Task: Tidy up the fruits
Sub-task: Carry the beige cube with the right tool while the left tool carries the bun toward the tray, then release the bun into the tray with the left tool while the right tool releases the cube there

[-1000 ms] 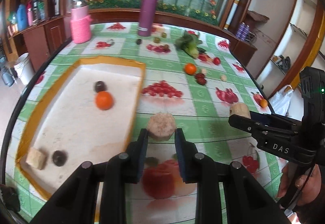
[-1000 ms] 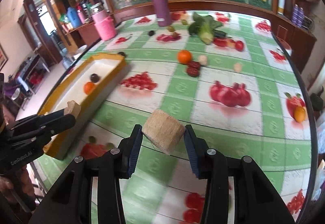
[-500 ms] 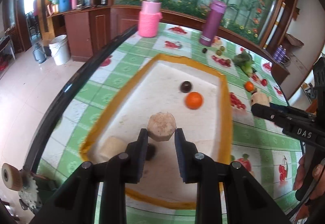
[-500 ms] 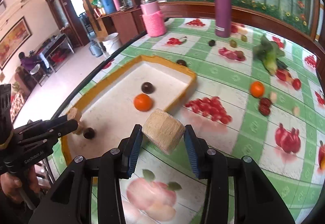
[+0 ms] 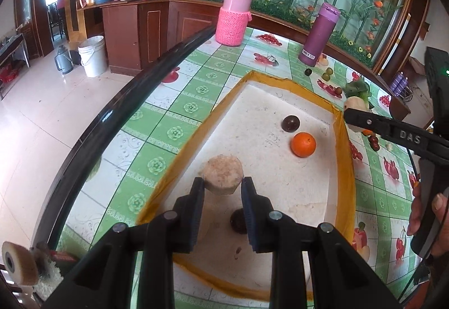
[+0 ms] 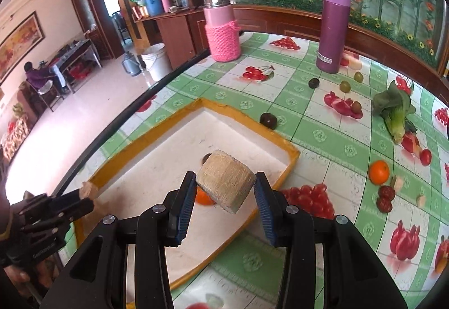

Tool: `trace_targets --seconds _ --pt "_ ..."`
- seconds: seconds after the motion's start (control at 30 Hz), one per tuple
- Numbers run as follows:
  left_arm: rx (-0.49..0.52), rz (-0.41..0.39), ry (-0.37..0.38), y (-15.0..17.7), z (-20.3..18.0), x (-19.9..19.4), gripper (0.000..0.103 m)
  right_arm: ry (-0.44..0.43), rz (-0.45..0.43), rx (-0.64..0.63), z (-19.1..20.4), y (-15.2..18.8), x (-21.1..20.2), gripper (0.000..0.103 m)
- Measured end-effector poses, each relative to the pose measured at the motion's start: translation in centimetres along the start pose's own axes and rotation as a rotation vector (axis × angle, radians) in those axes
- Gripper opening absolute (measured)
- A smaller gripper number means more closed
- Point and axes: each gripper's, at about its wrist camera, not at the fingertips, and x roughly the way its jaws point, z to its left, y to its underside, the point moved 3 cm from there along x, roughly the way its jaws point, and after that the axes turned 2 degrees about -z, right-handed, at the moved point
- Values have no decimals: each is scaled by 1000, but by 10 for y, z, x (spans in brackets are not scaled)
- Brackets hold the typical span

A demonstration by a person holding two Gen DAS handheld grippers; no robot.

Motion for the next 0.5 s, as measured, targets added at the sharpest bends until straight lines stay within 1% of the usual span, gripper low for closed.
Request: trace_targets --seconds 0.13,0.5 --pt "7 15 1 -6 -4 12 30 6 32 23 -7 -4 20 41" --pt "23 69 -2 -20 -8 45 30 33 102 2 -12 -9 61 41"
